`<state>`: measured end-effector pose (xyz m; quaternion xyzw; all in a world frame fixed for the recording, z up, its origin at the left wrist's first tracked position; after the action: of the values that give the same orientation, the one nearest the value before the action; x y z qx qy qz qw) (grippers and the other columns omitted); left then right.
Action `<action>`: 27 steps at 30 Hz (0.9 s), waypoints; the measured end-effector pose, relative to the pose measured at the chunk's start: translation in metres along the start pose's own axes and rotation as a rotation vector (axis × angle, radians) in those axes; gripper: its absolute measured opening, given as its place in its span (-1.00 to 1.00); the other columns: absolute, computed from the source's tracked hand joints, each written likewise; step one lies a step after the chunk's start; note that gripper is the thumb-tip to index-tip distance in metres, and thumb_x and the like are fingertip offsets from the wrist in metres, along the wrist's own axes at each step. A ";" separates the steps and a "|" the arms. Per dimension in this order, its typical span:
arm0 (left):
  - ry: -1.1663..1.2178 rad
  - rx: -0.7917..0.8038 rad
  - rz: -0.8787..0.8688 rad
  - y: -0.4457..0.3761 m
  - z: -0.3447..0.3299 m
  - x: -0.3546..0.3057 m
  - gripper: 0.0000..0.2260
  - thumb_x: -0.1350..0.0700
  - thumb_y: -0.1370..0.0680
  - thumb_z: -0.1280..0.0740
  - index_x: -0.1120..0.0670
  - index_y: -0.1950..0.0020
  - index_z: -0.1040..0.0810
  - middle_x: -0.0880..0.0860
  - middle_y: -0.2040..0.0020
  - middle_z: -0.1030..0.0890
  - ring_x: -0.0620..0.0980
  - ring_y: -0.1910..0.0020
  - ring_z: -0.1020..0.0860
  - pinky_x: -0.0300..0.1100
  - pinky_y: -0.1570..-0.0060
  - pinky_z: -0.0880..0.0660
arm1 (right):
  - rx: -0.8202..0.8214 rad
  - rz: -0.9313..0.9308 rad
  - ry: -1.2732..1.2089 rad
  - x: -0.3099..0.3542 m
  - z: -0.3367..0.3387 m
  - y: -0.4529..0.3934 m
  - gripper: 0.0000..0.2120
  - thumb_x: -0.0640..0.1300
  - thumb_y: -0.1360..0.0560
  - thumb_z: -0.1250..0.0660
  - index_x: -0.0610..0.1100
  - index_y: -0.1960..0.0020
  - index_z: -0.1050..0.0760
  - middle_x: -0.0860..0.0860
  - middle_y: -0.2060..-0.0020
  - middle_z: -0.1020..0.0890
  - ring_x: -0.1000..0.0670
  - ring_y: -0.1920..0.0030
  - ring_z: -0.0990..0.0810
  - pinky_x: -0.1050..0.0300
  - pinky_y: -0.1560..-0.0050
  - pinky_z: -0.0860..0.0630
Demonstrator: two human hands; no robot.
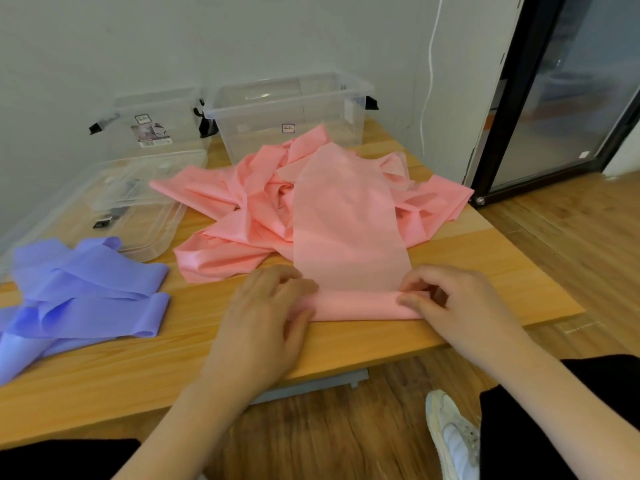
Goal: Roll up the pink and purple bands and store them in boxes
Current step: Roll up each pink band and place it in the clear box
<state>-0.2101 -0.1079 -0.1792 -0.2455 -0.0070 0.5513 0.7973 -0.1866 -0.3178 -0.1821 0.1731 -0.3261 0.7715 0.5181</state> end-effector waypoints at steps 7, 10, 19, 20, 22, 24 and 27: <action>-0.087 0.133 -0.094 -0.013 -0.005 -0.003 -0.69 -0.02 -0.44 -0.15 0.04 0.01 -0.63 -0.03 0.13 -0.61 0.00 0.13 -0.55 -0.21 0.12 -0.40 | 0.121 0.040 0.090 -0.001 -0.001 -0.007 -0.76 -0.05 -0.34 -0.46 -0.03 -0.01 -0.64 0.23 0.11 -0.50 0.17 0.00 -0.43 0.49 -0.01 -0.25; 0.033 0.160 -0.012 -0.021 -0.007 -0.002 -0.73 0.04 -0.46 -0.14 0.07 0.01 -0.59 0.00 0.12 -0.59 0.01 0.12 -0.54 -0.24 0.14 -0.36 | 0.071 0.007 0.047 -0.002 -0.001 -0.007 -0.77 -0.11 -0.40 -0.43 0.01 -0.05 -0.58 0.26 0.12 -0.52 0.25 0.09 -0.46 0.55 0.04 -0.27; -0.036 0.019 -0.090 -0.011 -0.013 -0.003 -0.69 -0.01 -0.50 -0.17 0.05 -0.11 -0.60 0.05 -0.07 -0.52 0.04 -0.05 -0.45 -0.16 -0.06 -0.36 | -0.047 -0.043 -0.025 -0.009 -0.002 -0.016 -0.93 -0.17 -0.41 -0.41 -0.07 0.11 -0.63 0.18 0.15 -0.51 0.30 0.10 -0.45 0.54 0.09 -0.27; -0.026 0.046 -0.107 -0.011 -0.015 -0.003 -0.66 -0.04 -0.49 -0.18 0.06 -0.13 -0.60 0.03 -0.05 -0.54 0.03 -0.03 -0.48 -0.16 -0.05 -0.38 | -0.032 -0.033 -0.005 -0.011 -0.002 -0.018 -0.90 -0.15 -0.40 -0.42 -0.08 0.09 -0.64 0.18 0.10 -0.49 0.29 0.07 -0.44 0.55 0.05 -0.25; 0.004 0.087 -0.094 -0.014 -0.018 0.000 -0.63 -0.06 -0.46 -0.18 0.07 -0.13 -0.61 0.00 0.01 -0.58 0.00 0.04 -0.53 -0.17 0.00 -0.45 | 0.049 -0.020 0.024 -0.012 -0.005 -0.019 -0.75 -0.08 -0.34 -0.47 -0.06 -0.02 -0.64 0.23 0.04 -0.45 0.27 0.01 -0.39 0.54 -0.01 -0.22; 0.070 0.086 -0.066 -0.020 -0.019 0.001 -0.67 -0.02 -0.46 -0.18 0.08 -0.07 -0.61 -0.01 0.07 -0.60 -0.05 0.09 -0.53 -0.27 0.04 -0.41 | 0.100 0.020 0.050 -0.010 -0.009 -0.017 -0.63 -0.10 -0.32 -0.49 -0.04 -0.12 -0.59 0.23 0.04 -0.46 0.26 0.02 -0.36 0.54 -0.03 -0.20; 0.187 0.065 0.000 -0.023 -0.016 0.003 -0.80 0.07 -0.46 -0.22 0.04 -0.03 -0.55 0.01 0.12 -0.61 -0.05 0.14 -0.53 -0.28 0.12 -0.37 | 0.053 0.029 0.028 -0.003 -0.005 -0.013 -0.74 -0.17 -0.39 -0.43 0.14 0.03 -0.51 0.27 0.14 -0.52 0.24 0.09 -0.44 0.53 0.05 -0.28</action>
<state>-0.1844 -0.1175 -0.1853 -0.2700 0.0851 0.5261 0.8019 -0.1728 -0.3126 -0.1835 0.1713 -0.3009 0.7897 0.5065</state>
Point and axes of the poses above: each hand's wrist, its own y-axis away from the middle knuckle, its own z-axis out of the back of the hand, x = y × z, the point moved 6 cm from there along -y, towards the middle knuckle
